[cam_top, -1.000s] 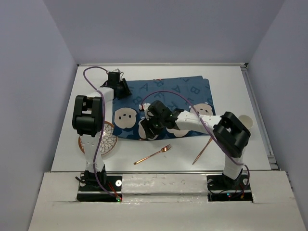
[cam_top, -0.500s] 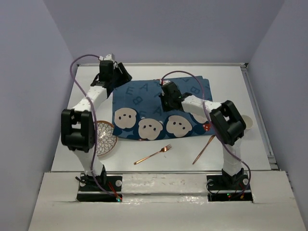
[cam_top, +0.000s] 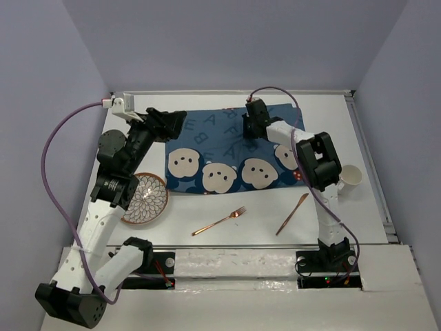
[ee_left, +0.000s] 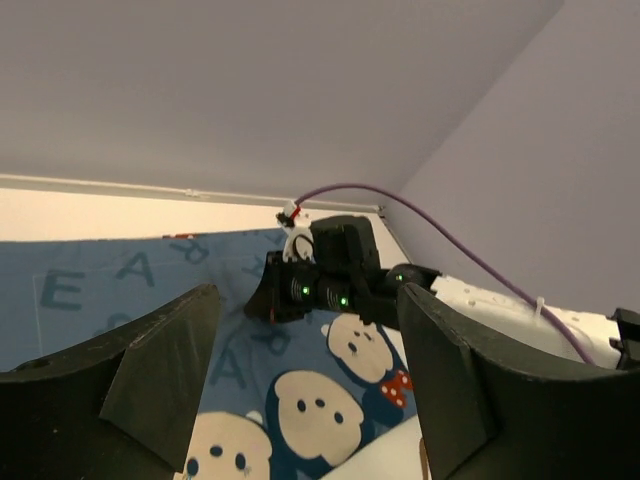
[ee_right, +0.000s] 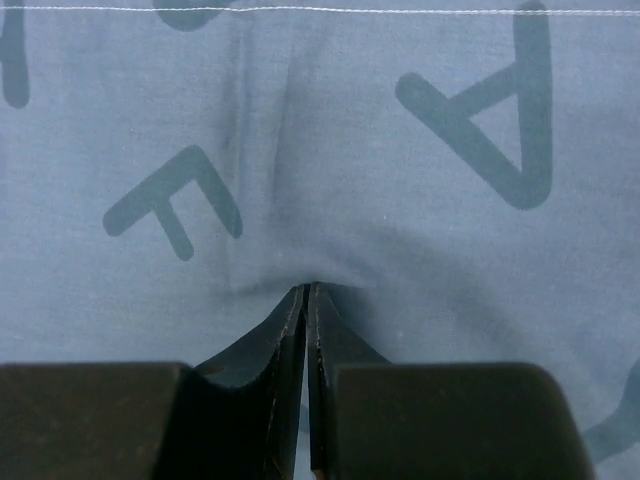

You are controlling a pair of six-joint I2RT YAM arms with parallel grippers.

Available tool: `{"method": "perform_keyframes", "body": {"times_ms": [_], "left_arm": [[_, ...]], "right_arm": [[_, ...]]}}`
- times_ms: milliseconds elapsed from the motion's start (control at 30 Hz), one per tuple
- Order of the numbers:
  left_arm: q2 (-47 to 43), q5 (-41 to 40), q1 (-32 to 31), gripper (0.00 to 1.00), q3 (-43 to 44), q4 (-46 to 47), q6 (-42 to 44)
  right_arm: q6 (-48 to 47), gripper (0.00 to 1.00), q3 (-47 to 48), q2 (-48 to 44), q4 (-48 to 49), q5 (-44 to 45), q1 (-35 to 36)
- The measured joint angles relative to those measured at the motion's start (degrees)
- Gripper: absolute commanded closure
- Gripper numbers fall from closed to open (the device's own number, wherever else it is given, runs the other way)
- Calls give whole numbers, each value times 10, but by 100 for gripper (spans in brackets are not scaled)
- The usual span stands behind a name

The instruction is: Set the dinner table for one person

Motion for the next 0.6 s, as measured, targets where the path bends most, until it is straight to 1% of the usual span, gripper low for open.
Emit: {"method": "perform_keyframes", "body": {"times_ms": [67,167,267,367,400,467,500,600], "left_arm": [[-23,0,0,16,-20,-7,9],[-29,-6,0,14,-37,-21,24],[-28,-10,0,12,-53,-41,39],[-32,-18,0,8,-61,-62,59],[-37,-24,0,1,-61,-73,67],[-48,-31,0,1,-62,-83,80],[-56,-36,0,1,-64,-86,85],[-90,-46,0,1,-83,-87,95]], "right_arm": [[-2,89,31,21,-3,0,-9],[-6,89,97,59,-17,10,-10],[-4,89,124,75,-26,19,-12],[0,78,126,75,-37,33,-13],[3,70,126,74,-40,35,-14],[12,63,107,60,-41,40,-16],[17,58,83,43,-41,43,-16],[37,56,-53,-59,-15,49,-17]]}}
